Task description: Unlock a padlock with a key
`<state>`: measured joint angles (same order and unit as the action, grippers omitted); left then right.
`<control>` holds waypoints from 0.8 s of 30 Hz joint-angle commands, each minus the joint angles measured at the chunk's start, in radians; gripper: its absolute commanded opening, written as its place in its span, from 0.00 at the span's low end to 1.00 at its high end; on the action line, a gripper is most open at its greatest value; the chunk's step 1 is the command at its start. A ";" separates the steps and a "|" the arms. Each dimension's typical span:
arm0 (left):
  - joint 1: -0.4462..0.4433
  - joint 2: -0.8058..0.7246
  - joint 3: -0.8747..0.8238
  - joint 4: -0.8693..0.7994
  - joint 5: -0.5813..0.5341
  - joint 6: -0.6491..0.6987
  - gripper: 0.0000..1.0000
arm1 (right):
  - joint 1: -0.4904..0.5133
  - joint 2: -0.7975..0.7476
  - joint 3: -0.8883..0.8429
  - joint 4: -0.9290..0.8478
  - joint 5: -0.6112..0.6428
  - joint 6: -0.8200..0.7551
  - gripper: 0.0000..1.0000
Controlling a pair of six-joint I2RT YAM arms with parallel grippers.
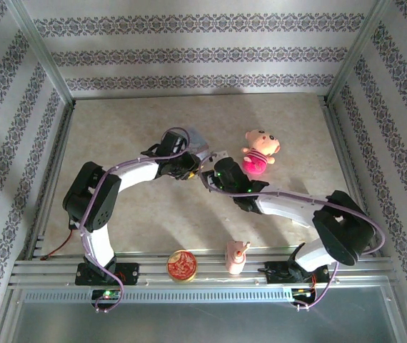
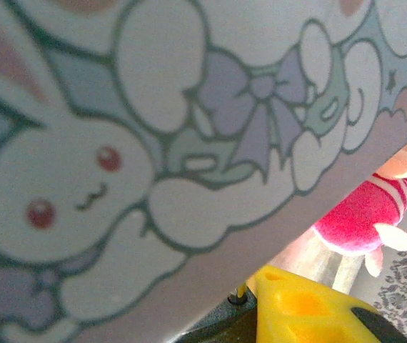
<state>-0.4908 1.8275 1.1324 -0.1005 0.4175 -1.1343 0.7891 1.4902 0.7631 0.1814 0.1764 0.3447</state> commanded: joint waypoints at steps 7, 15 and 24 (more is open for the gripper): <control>-0.005 -0.044 0.070 -0.145 0.008 0.089 0.00 | 0.077 0.090 0.009 0.045 0.090 -0.347 0.34; -0.005 -0.050 0.072 -0.151 0.004 0.111 0.00 | 0.137 0.145 -0.020 0.167 0.187 -0.469 0.34; -0.005 -0.048 0.089 -0.177 0.011 0.144 0.00 | 0.175 0.224 -0.003 0.245 0.327 -0.638 0.32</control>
<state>-0.4908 1.8179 1.1755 -0.2573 0.4179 -1.0260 0.9451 1.6863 0.7441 0.3805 0.4263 -0.2035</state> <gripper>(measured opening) 0.306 0.321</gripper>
